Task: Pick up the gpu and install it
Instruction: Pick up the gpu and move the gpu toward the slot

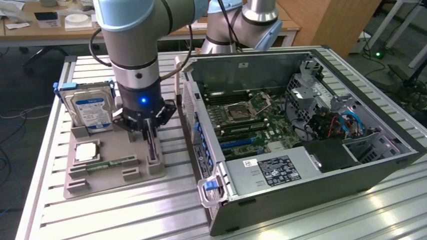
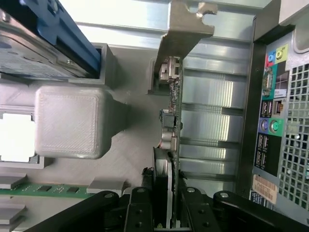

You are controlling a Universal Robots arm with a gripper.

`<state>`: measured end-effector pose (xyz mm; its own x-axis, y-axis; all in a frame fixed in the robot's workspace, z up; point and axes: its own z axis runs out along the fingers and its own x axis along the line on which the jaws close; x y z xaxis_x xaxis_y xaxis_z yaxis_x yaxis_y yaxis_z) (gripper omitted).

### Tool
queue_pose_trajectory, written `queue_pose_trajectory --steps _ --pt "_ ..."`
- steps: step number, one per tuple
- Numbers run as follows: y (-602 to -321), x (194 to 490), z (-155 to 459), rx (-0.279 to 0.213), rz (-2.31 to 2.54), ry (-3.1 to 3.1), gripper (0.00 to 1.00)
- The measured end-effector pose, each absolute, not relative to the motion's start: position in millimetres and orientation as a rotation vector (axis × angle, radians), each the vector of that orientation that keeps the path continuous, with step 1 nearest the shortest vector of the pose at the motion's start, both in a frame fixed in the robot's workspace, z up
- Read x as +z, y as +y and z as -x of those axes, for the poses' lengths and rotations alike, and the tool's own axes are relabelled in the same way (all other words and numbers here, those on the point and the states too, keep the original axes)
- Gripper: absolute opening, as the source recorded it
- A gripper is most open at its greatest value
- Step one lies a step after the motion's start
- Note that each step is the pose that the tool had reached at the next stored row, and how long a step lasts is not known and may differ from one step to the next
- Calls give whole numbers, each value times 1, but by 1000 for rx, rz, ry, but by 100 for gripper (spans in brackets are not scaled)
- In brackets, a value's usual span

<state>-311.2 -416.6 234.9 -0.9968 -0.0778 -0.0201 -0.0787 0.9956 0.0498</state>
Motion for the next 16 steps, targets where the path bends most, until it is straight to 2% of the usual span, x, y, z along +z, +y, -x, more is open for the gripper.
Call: queue_pose_trajectory --steps 16 --pt "-417 292 311 90 122 3119 27"
